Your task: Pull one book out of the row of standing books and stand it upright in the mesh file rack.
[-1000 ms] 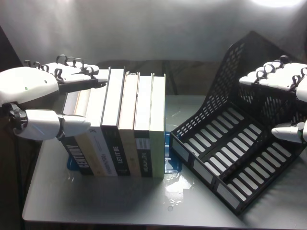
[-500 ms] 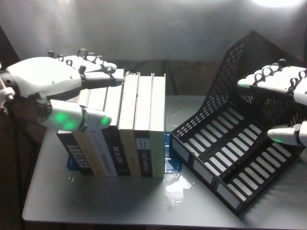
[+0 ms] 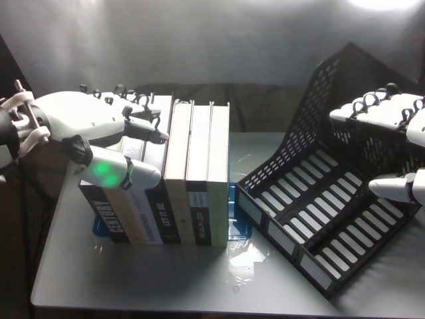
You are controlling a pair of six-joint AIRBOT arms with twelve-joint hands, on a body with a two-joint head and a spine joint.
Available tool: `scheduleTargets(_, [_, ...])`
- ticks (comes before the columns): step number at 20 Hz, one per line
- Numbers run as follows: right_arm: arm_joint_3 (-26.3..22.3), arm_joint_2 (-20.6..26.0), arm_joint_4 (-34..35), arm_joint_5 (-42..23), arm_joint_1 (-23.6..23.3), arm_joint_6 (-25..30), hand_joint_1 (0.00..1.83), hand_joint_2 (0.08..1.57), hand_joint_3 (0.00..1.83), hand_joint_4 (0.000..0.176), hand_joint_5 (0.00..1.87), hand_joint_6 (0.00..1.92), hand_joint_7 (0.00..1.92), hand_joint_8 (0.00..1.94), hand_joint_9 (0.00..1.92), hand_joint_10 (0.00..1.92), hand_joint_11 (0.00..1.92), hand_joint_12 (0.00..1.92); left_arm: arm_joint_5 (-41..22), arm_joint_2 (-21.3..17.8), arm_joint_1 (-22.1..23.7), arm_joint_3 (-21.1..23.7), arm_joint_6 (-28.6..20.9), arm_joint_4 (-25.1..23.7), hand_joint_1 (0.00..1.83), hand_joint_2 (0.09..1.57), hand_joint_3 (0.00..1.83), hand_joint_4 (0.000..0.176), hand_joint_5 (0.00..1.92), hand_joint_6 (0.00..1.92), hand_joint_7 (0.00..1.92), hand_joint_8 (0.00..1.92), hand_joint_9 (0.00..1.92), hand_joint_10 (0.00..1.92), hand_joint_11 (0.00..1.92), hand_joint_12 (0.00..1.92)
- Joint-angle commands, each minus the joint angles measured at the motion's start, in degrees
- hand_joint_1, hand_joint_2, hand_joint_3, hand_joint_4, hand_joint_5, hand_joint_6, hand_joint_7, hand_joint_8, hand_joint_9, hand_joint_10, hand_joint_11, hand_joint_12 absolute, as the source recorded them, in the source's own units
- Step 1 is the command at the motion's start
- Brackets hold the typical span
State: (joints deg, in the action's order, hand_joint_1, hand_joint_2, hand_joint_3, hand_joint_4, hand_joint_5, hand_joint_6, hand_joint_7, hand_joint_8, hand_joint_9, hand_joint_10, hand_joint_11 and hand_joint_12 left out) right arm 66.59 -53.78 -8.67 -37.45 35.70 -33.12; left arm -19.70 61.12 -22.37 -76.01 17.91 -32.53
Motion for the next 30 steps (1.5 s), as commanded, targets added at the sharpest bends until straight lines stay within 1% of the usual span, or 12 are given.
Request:
scheduleTargets(1, [0.3, 0.4, 1.4, -6.2, -0.1, 0.1, 0.48, 1.33, 0.0, 0.0, 0.0, 0.0, 0.0, 0.0, 0.0, 0.0, 0.0, 0.0, -3.5, -0.3, 0.3, -0.6, -0.1, 1.1, 0.07, 1.22, 0.0, 0.049, 0.39, 0.02, 0.0, 0.0, 0.0, 0.0, 0.0, 0.0])
scheduleTargets(6, [0.4, 0.3, 1.8, -6.2, 0.2, 0.1, 0.52, 1.32, 0.0, 0.0, 0.0, 0.0, 0.0, 0.0, 0.0, 0.0, 0.0, 0.0, -2.1, 2.1, -0.5, -2.1, -0.1, 1.3, 0.06, 1.2, 0.0, 0.053, 0.43, 0.02, 0.0, 0.0, 0.0, 0.0, 0.0, 0.0])
scheduleTargets(10, [0.5, 0.1, 2.1, -6.2, 0.4, 0.1, 0.5, 1.32, 0.0, 0.0, 0.0, 0.0, 0.0, 0.0, 0.0, 0.0, 0.0, 0.0, -1.8, 3.1, -0.8, -2.2, -0.1, 1.3, 0.06, 1.2, 0.0, 0.035, 0.44, 0.02, 0.0, 0.0, 0.0, 0.0, 0.0, 0.0])
scheduleTargets(12, [0.6, 0.0, 2.1, -6.2, 0.5, 0.1, 0.49, 1.32, 0.0, 0.0, 0.0, 0.0, 0.0, 0.0, 0.0, 0.0, 0.0, 0.0, -1.8, 3.5, -0.9, -2.2, -0.1, 1.1, 0.06, 1.21, 0.0, 0.043, 0.43, 0.02, 0.0, 0.0, 0.0, 0.0, 0.0, 0.0])
scheduleTargets(17, [0.6, -0.2, 2.5, -6.2, 0.9, 0.1, 0.5, 1.32, 0.0, 0.0, 0.0, 0.0, 0.0, 0.0, 0.0, 0.0, 0.0, 0.0, 0.0, 4.9, -1.2, -2.2, -0.1, -1.8, 0.0, 1.21, 0.0, 0.061, 0.42, 0.01, 0.0, 0.0, 0.0, 0.0, 0.0, 0.0])
scheduleTargets(22, [0.7, -0.2, 2.8, -6.2, 1.1, 0.1, 0.45, 1.31, 0.0, 0.0, 0.0, 0.0, 0.0, 0.0, 0.0, 0.0, 0.0, 0.0, 2.6, 5.0, -1.7, -0.9, -0.1, -6.9, 0.09, 1.19, 0.0, 0.04, 0.59, 0.03, 0.0, 0.0, 0.0, 0.0, 0.0, 0.0])
scheduleTargets(23, [0.7, -0.2, 2.9, -6.2, 1.2, 0.1, 0.44, 1.32, 0.0, 0.0, 0.0, 0.0, 0.0, 0.0, 0.0, 0.0, 0.0, 0.0, 2.6, 4.7, -1.9, -0.4, -0.1, -7.6, 0.07, 1.19, 0.0, 0.058, 0.64, 0.04, 0.0, 0.0, 0.0, 0.0, 0.0, 0.0])
scheduleTargets(24, [0.7, -0.2, 3.0, -6.2, 1.3, 0.1, 0.44, 1.32, 0.0, 0.0, 0.0, 0.0, 0.0, 0.0, 0.0, 0.0, 0.0, 0.0, 2.6, 4.4, -2.0, 0.0, -0.1, -8.0, 0.09, 1.19, 0.0, 0.042, 0.67, 0.04, 0.0, 0.0, 0.0, 0.0, 0.0, 0.0])
scheduleTargets(26, [0.7, -0.2, 3.2, -6.2, 1.5, 0.1, 0.45, 1.32, 0.0, 0.0, 0.0, 0.0, 0.0, 0.0, 0.0, 0.0, 0.0, 0.0, 2.5, 3.6, -2.5, 1.4, -0.1, -10.6, 0.08, 1.2, 0.0, 0.047, 0.68, 0.04, 0.0, 0.0, 0.0, 0.0, 0.0, 0.0])
scheduleTargets(27, [0.7, -0.2, 3.4, -6.4, 1.6, 0.1, 0.46, 1.32, 0.0, 0.0, 0.0, 0.0, 0.0, 0.0, 0.0, 0.0, 0.0, 0.0, 2.5, 3.1, -2.7, 2.1, -0.1, -12.0, 0.06, 1.2, 0.0, 0.108, 0.59, 0.01, 0.0, 0.0, 0.0, 0.0, 0.0, 0.0])
scheduleTargets(28, [0.7, -0.2, 3.5, -6.4, 1.7, 0.1, 0.47, 1.32, 0.0, 0.0, 0.0, 0.0, 0.0, 0.0, 0.0, 0.0, 0.0, 0.0, 2.3, 2.7, -3.0, 2.6, -0.1, -13.2, 0.08, 1.2, 0.0, 0.121, 0.51, 0.0, 0.0, 0.0, 0.0, 0.0, 0.0, 0.0])
scheduleTargets(30, [0.7, -0.2, 3.7, -6.6, 1.8, 0.1, 0.49, 1.32, 0.0, 0.0, 0.0, 0.0, 0.0, 0.0, 0.0, 0.0, 0.0, 0.0, 1.2, 1.8, -3.9, 3.5, -0.1, -13.2, 0.03, 1.21, 0.01, 0.083, 0.5, 0.0, 0.0, 0.0, 0.0, 0.0, 0.0, 0.0])
